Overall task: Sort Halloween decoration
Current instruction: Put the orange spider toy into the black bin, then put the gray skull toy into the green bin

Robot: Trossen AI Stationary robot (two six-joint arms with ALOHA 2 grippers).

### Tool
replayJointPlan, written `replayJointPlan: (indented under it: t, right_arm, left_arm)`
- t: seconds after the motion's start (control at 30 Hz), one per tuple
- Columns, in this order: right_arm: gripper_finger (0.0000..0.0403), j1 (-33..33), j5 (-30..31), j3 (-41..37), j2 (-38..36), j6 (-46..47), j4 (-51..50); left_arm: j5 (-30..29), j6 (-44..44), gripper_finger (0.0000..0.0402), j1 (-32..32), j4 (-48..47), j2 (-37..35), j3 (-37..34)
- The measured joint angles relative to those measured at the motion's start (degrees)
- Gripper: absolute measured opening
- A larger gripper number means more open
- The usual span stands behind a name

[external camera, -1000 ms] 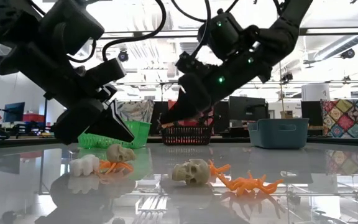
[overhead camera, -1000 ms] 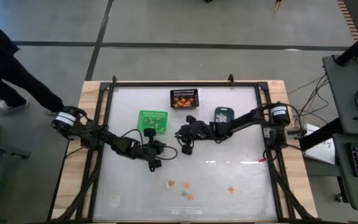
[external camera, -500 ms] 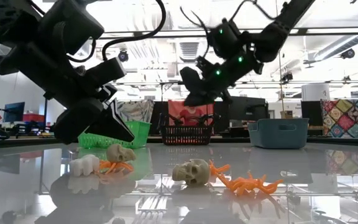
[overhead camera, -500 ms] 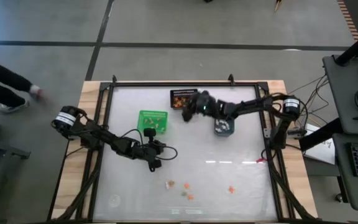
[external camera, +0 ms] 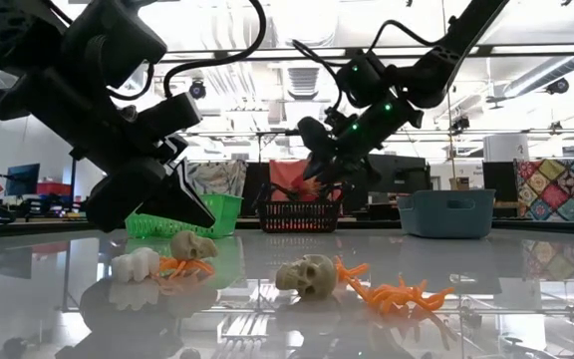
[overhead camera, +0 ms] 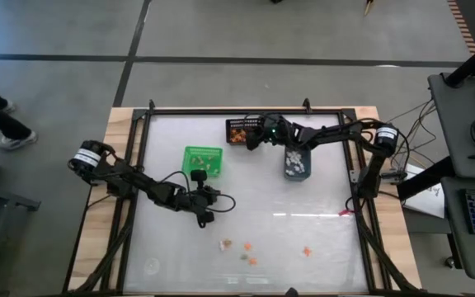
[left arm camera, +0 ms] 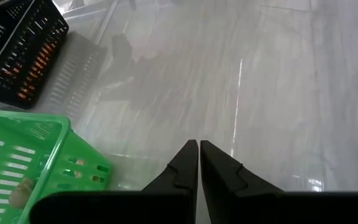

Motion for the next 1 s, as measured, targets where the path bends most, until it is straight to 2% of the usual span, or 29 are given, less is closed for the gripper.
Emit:
replayJointPlan:
  t: [0.2, 0.37, 0.53, 0.73, 1.0]
  right_arm:
    - [0.0173, 0.0, -0.02, 0.0, -0.64, 0.65, 0.06]
    - [0.0193, 0.08, -0.81, 0.0, -2.17, 0.66, -0.43]
    - [0.0195, 0.48, -9.65, 0.0, -6.54, 0.68, -1.49]
    - [0.0183, 3.91, -15.1, 0.0, -14.24, 1.52, -11.05]
    - [0.0167, 13.29, -15.47, 0.0, -24.6, 3.27, -27.67]
  left_arm:
    - [0.02, -0.01, 0.0, 0.0, 0.25, 0.0, 0.0]
    - [0.05, -0.1, 0.0, 0.0, 0.23, 0.0, 0.02]
    - [0.14, -0.34, 0.0, -0.09, 0.33, -0.11, 0.02]
    - [2.66, -0.42, 0.0, -0.37, -0.01, -2.15, 0.02]
    - [6.36, -0.87, 0.0, -1.27, -4.33, -8.0, 0.04]
